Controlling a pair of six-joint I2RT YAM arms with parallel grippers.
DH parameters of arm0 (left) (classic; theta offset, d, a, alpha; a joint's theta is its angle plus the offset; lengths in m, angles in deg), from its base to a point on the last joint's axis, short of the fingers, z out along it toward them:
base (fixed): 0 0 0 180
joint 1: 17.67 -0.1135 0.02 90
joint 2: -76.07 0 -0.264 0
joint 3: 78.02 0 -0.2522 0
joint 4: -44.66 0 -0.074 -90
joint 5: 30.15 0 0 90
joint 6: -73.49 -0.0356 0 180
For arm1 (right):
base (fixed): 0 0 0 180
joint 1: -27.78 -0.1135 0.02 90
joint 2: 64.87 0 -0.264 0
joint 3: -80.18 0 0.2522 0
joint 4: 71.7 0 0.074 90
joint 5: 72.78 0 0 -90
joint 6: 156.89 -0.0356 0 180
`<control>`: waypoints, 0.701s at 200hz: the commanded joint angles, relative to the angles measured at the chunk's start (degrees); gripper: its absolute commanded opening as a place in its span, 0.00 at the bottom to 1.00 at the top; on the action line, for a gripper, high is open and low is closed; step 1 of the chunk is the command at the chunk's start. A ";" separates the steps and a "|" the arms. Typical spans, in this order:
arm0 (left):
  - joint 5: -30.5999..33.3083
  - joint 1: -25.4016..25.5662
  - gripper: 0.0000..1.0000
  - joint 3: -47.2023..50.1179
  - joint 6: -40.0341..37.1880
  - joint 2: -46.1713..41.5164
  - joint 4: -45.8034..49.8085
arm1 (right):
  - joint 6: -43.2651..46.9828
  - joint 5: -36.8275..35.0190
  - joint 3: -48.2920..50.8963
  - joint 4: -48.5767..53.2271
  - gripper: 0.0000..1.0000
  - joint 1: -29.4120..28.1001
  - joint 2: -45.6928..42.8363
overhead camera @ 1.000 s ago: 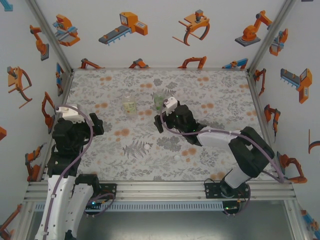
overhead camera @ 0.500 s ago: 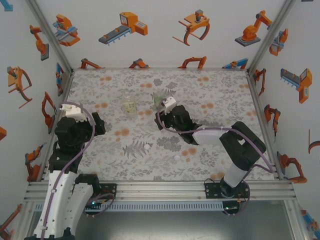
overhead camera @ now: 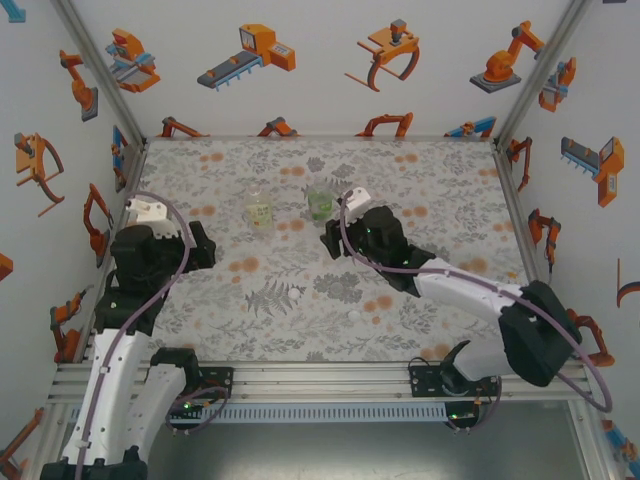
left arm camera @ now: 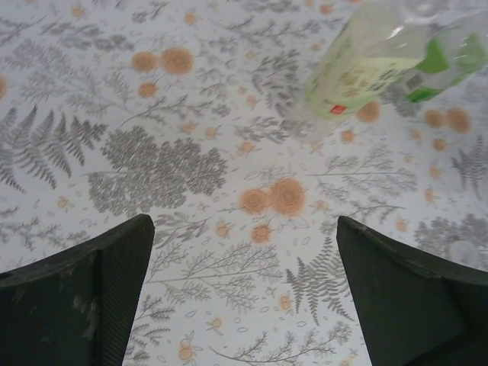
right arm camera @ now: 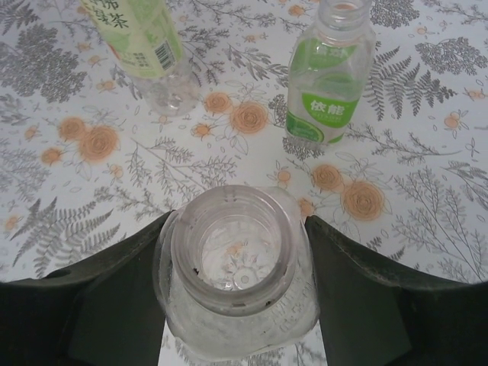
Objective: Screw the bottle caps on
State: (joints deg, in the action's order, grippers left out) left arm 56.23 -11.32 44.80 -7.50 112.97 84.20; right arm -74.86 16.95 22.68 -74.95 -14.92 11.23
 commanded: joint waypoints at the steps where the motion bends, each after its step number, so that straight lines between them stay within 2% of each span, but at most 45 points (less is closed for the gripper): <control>1: -12.51 0.24 0.97 -4.29 1.07 0.65 -0.83 | -2.44 1.91 -4.68 14.34 0.38 -0.28 -4.99; 24: -20.78 0.74 0.97 -7.64 3.10 2.43 -2.19 | -2.88 4.17 -10.08 23.78 0.33 -0.28 -7.63; 56: -28.69 2.51 0.97 -12.33 5.05 4.97 -3.37 | -1.60 9.33 -18.17 34.30 0.30 -0.28 -10.53; 95: -32.71 8.90 0.97 -16.33 6.39 8.44 -6.59 | 0.50 21.67 -26.02 38.37 0.27 -0.28 -13.12; 111: -34.40 12.64 0.97 -16.96 6.99 9.54 -10.47 | 0.23 24.75 -29.28 39.70 0.23 -0.28 -13.16; 127: -41.61 16.04 0.97 -15.90 7.91 10.47 -18.57 | -0.38 26.98 -31.90 40.05 0.21 -0.28 -13.46; 140: -44.61 19.23 0.97 -14.58 8.56 10.92 -25.24 | -0.62 29.54 -33.49 39.45 0.20 -0.28 -13.90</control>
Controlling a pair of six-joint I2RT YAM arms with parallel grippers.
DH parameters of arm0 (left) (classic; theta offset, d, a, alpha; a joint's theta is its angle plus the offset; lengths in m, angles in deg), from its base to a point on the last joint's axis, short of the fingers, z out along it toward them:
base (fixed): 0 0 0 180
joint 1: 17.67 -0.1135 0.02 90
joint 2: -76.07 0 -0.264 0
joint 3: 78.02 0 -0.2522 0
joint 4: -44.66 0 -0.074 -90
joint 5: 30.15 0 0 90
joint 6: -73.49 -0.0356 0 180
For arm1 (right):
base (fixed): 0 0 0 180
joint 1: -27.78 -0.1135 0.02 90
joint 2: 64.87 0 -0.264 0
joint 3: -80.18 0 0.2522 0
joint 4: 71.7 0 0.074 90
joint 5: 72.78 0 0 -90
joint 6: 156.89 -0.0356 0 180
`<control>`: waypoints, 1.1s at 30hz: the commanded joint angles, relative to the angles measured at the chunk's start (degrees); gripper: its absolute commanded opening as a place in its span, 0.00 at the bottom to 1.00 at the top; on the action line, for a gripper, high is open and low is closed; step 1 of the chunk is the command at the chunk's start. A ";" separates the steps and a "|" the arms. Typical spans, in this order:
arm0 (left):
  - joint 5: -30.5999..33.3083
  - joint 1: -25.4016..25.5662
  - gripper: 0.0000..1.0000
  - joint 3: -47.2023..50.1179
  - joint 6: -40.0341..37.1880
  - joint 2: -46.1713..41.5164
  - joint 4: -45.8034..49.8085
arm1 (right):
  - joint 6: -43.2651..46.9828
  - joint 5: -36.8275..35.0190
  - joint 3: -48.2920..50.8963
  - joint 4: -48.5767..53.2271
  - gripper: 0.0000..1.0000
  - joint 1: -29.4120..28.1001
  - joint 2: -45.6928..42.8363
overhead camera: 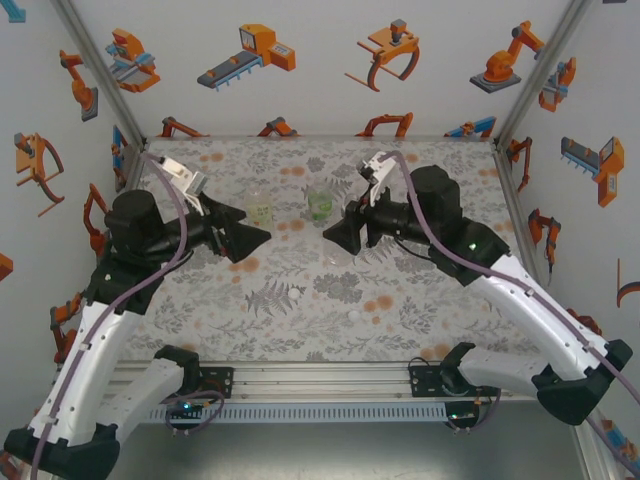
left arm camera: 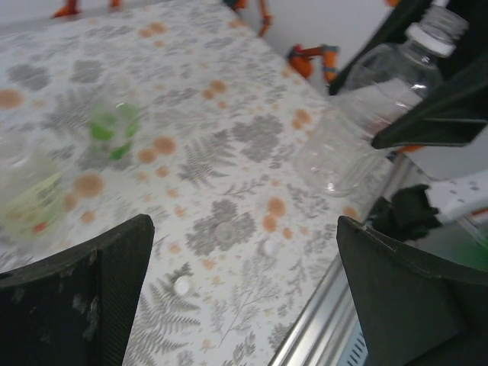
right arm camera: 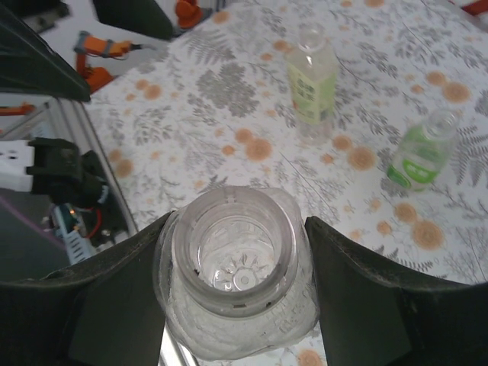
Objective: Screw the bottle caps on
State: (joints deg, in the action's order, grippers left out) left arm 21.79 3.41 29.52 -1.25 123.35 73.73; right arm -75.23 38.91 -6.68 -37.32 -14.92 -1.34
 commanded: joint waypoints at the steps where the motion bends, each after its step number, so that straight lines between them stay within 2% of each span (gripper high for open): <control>1: -10.31 4.85 0.97 0.78 2.31 0.53 -15.13 | -0.22 7.80 -4.28 1.76 0.20 -0.28 -1.36; 6: -10.11 11.93 0.97 0.34 -0.09 2.39 -20.76 | -2.46 14.33 -5.91 -3.26 0.17 -0.28 -1.96; 10: -10.17 15.45 0.97 -0.87 -0.37 5.26 -22.97 | -6.44 19.67 -6.70 -8.79 0.09 -0.32 -1.11; 16: -10.07 20.65 0.99 -1.64 -1.99 9.25 -25.93 | -10.89 22.40 -6.88 -15.31 0.09 -0.28 -0.54; 24: -12.53 25.35 0.81 -6.81 -1.22 17.13 -28.05 | -10.92 23.00 -7.06 -15.79 0.09 -0.28 -0.22; 27: -12.59 26.49 0.78 -7.55 -0.70 18.69 -29.86 | -10.65 22.48 -6.90 -15.53 0.07 -0.30 -0.50; 33: -12.88 27.40 0.61 -7.92 -0.46 20.03 -30.31 | -10.26 21.64 -6.62 -15.13 0.07 -0.28 -1.21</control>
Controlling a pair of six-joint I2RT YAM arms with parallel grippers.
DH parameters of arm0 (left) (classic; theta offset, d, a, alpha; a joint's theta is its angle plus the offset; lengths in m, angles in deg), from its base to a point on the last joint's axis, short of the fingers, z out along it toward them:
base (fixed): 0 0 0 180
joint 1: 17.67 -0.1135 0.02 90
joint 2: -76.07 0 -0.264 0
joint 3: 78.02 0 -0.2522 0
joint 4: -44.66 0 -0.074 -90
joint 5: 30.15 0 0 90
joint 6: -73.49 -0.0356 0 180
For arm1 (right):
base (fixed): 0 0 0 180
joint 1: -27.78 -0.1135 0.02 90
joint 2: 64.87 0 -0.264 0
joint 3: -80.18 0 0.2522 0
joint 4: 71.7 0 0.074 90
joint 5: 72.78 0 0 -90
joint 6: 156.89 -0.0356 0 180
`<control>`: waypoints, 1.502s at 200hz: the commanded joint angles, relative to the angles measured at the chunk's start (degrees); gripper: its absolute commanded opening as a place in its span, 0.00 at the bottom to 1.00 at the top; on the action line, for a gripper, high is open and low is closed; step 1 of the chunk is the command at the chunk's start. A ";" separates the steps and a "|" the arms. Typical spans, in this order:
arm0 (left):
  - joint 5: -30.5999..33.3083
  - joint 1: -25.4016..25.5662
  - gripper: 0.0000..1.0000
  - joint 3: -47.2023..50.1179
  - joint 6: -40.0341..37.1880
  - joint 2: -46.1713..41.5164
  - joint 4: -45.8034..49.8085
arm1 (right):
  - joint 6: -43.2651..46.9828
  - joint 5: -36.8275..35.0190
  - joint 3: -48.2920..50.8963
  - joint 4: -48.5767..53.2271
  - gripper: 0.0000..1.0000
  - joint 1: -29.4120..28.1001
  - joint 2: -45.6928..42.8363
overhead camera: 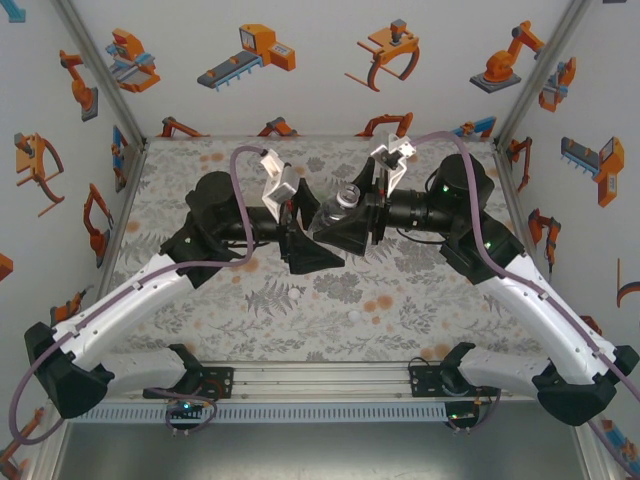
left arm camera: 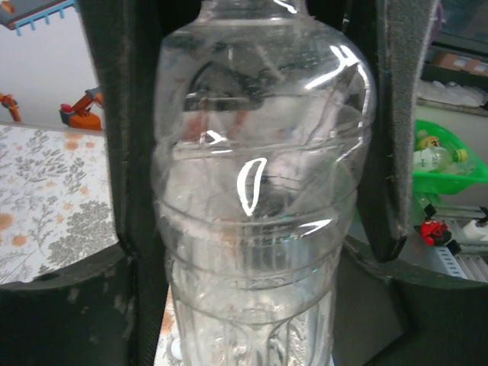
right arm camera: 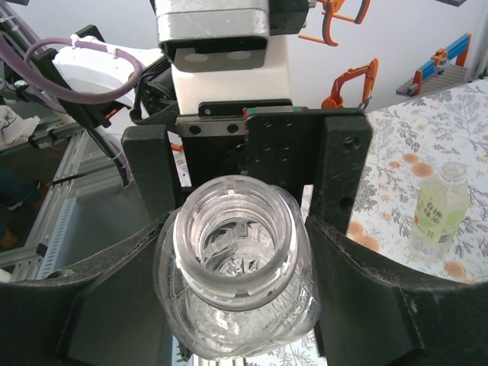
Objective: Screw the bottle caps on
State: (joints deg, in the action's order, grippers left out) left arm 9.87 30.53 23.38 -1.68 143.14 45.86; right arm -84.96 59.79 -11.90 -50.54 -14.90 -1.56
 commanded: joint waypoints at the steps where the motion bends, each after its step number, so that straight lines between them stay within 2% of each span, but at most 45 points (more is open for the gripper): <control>1: -1.08 0.31 0.59 -1.74 -0.06 0.22 -2.32 | -0.40 0.76 -1.46 -1.67 0.07 -0.30 -0.99; 39: -0.88 0.40 0.48 -1.52 -0.65 -0.22 -1.43 | 0.02 0.27 -1.41 -0.70 0.06 -0.30 -1.25; 47: -0.62 0.40 0.47 -1.43 -0.91 -0.42 -1.17 | 0.21 -0.13 -1.48 -0.42 0.09 -0.30 -1.41; 62: 0.50 0.40 0.43 -1.10 -1.57 -1.03 -0.04 | 0.62 -1.67 -1.70 0.49 0.28 -0.30 -1.74; 78: 1.68 0.31 0.41 -0.53 -2.80 -1.97 1.61 | 1.65 -3.52 -2.55 2.86 0.59 -0.31 -2.20; 89: 2.65 0.31 0.40 0.17 -3.57 -2.83 2.56 | 2.76 -4.67 -3.67 5.31 0.71 -0.30 -2.51; 101: 4.06 0.22 0.40 0.82 -4.53 -4.05 3.86 | 4.04 -5.74 -4.81 7.71 0.77 -0.31 -2.99; 134: 10.68 -0.02 0.39 2.68 -8.12 -8.30 10.08 | 7.01 -10.56 -7.16 14.45 0.78 -0.30 -4.22; 169: 21.27 -0.04 0.16 3.47 -12.18 -13.59 21.12 | 6.78 -18.11 -7.47 21.56 0.75 -0.30 -4.39; 196: 28.97 -0.16 0.09 5.53 -12.50 -18.48 25.28 | 3.69 -22.18 -6.18 24.71 0.69 -0.30 -3.99; 230: 37.76 -0.33 0.00 7.98 -11.98 -24.37 27.75 | -3.14 -27.30 -1.47 27.33 0.63 -0.39 -3.81; 248: 41.22 -0.39 0.00 9.19 -11.33 -26.77 27.76 | -7.91 -30.56 2.66 28.01 0.60 -0.63 -4.03; 300: 42.22 -0.39 0.00 11.17 -9.80 -29.04 26.32 | -24.61 -40.93 15.36 29.31 0.56 -4.21 -1.66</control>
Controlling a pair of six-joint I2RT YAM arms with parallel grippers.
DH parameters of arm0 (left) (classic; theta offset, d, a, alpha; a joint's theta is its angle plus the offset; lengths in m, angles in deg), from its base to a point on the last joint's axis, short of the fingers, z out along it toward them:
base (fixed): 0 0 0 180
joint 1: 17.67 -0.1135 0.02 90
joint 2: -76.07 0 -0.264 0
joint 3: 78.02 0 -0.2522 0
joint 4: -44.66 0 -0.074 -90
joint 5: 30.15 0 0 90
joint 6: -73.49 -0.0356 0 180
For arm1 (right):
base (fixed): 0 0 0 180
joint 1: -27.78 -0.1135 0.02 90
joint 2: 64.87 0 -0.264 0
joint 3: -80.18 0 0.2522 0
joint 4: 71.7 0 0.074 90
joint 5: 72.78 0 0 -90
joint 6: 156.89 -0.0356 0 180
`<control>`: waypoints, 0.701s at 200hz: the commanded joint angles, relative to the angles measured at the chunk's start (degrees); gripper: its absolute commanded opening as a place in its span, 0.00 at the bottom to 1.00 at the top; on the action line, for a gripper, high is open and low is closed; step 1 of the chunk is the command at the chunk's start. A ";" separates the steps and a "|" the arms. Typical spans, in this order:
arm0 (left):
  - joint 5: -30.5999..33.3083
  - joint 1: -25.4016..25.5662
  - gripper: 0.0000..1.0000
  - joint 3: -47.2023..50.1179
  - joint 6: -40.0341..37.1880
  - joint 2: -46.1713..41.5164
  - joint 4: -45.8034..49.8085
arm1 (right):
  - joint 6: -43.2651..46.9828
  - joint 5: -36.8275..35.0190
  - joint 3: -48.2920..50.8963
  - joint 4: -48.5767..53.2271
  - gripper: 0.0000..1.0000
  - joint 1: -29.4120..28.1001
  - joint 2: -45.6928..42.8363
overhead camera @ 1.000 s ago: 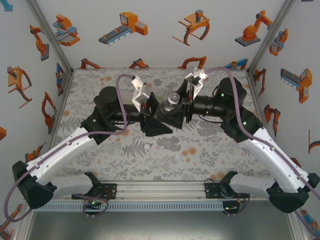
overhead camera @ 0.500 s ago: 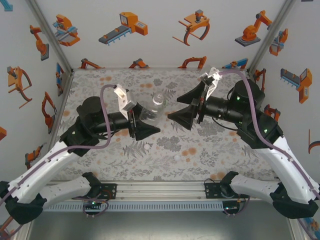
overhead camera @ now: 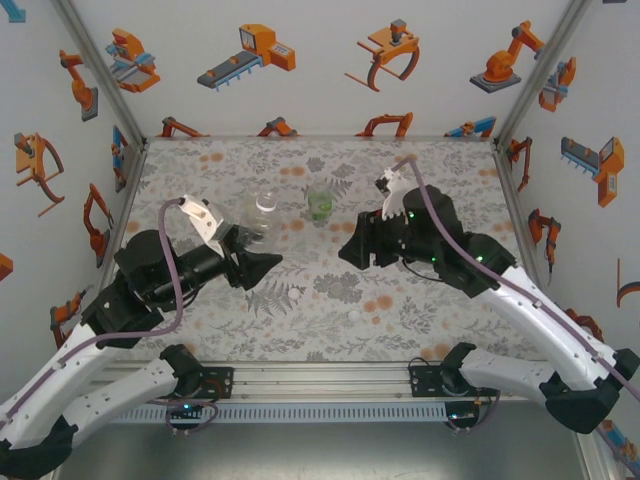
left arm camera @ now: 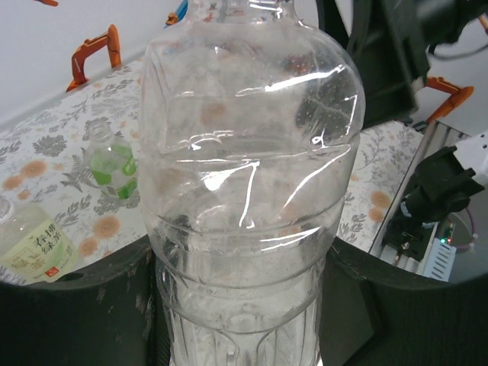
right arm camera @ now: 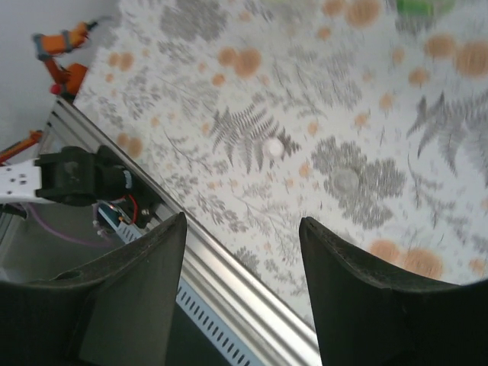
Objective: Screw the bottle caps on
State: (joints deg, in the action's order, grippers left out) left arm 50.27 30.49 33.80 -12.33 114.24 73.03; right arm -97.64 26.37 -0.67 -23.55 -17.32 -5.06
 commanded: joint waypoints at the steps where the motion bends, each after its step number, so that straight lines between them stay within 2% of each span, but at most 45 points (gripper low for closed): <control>1: 1.80 -0.35 0.00 0.73 0.88 -0.09 -0.87 | -11.94 -7.51 4.13 2.31 0.56 -1.79 1.84; 64: -0.02 -0.35 0.00 0.80 2.50 1.54 -2.87 | -23.08 -16.23 12.91 0.25 0.53 -9.56 11.67; 99: -0.26 -0.33 0.00 0.88 2.93 2.19 -3.34 | -24.56 -16.75 15.47 -2.64 0.51 -11.86 15.95; 140: 0.18 -0.35 0.00 1.07 3.11 1.77 -3.19 | -25.78 -21.03 14.61 1.45 0.49 -14.10 21.37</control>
State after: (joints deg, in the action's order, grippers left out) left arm 50.90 30.49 34.37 -10.34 116.75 72.11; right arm -121.31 9.45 14.46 -24.22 -30.26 14.24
